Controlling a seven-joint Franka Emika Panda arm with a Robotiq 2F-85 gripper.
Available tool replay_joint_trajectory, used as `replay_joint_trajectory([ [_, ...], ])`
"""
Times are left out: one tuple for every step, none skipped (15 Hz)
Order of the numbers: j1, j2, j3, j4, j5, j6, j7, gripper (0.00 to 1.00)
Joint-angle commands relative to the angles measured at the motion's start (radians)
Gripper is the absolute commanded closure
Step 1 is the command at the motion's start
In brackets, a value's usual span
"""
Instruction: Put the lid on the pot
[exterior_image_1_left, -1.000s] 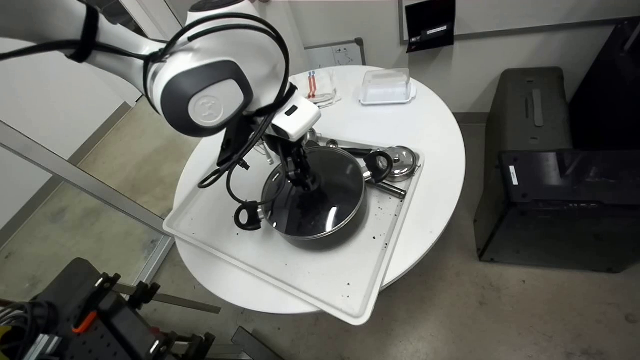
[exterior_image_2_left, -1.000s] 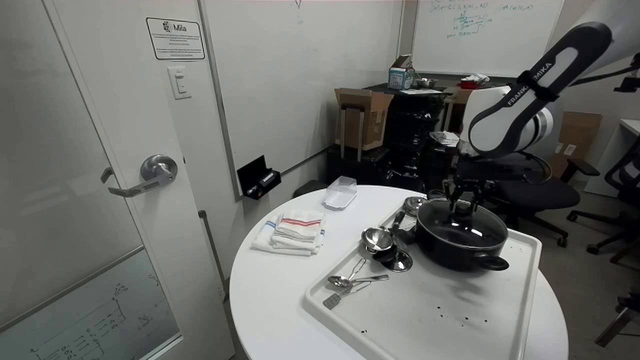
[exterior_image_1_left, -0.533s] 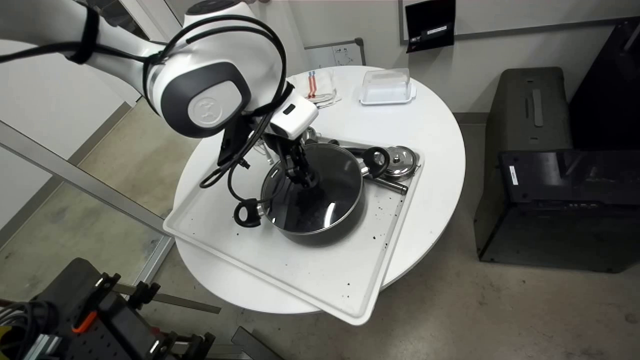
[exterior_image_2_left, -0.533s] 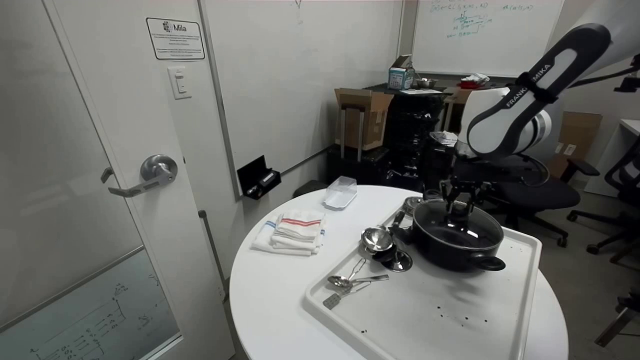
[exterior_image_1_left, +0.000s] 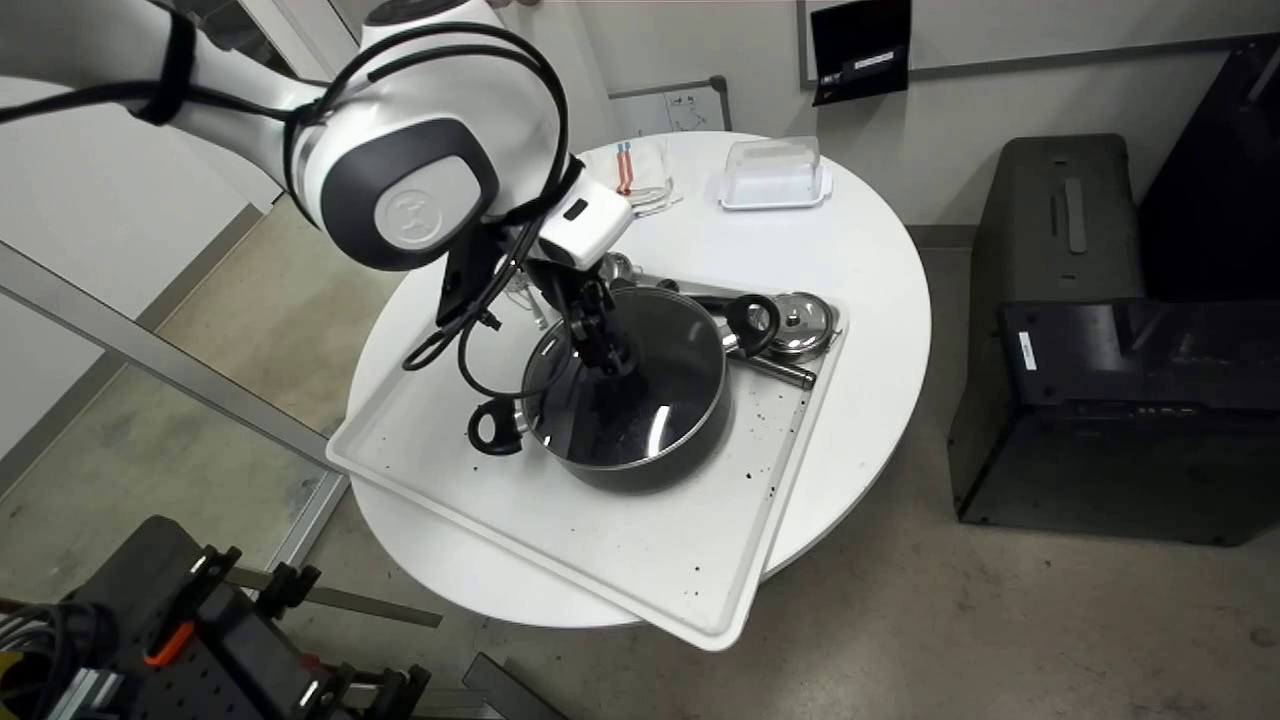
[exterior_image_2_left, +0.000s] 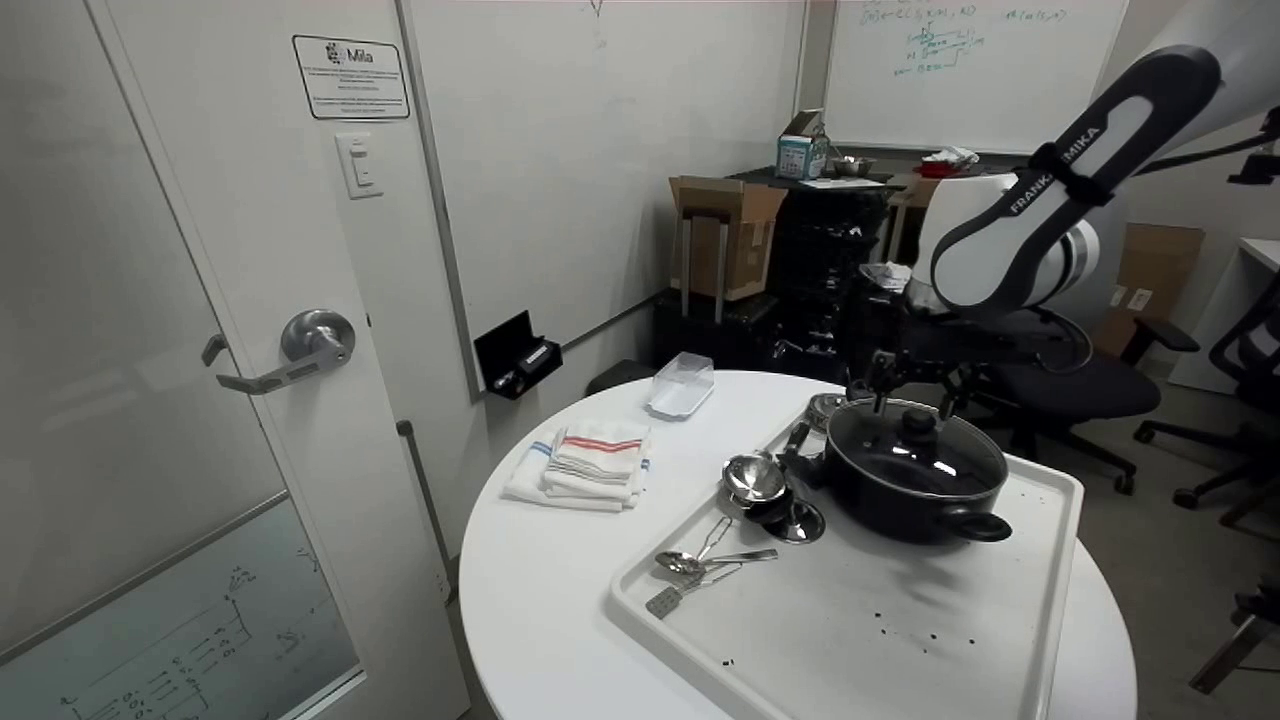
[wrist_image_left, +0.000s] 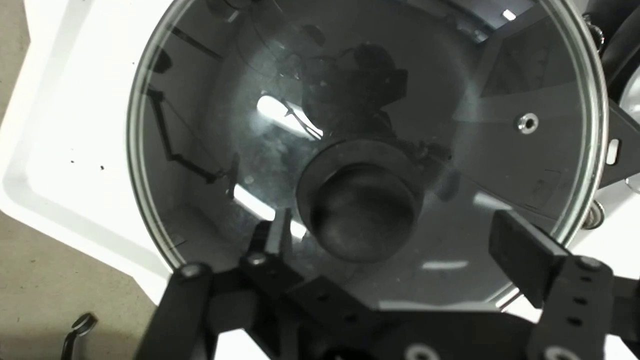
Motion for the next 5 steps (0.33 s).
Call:
replay_joint_trajectory([
  [0.007, -0.024, -0.003, -0.011, 0.019, 0.003, -0.03, 0.0],
  [0.012, -0.034, -0.006, -0.019, 0.015, 0.003, -0.029, 0.0],
  [0.016, -0.042, -0.01, -0.023, 0.012, 0.001, -0.027, 0.0],
  [0.021, -0.05, -0.013, -0.027, 0.009, -0.003, -0.024, 0.0],
  [0.027, -0.056, -0.017, -0.029, 0.006, -0.005, -0.02, 0.0],
])
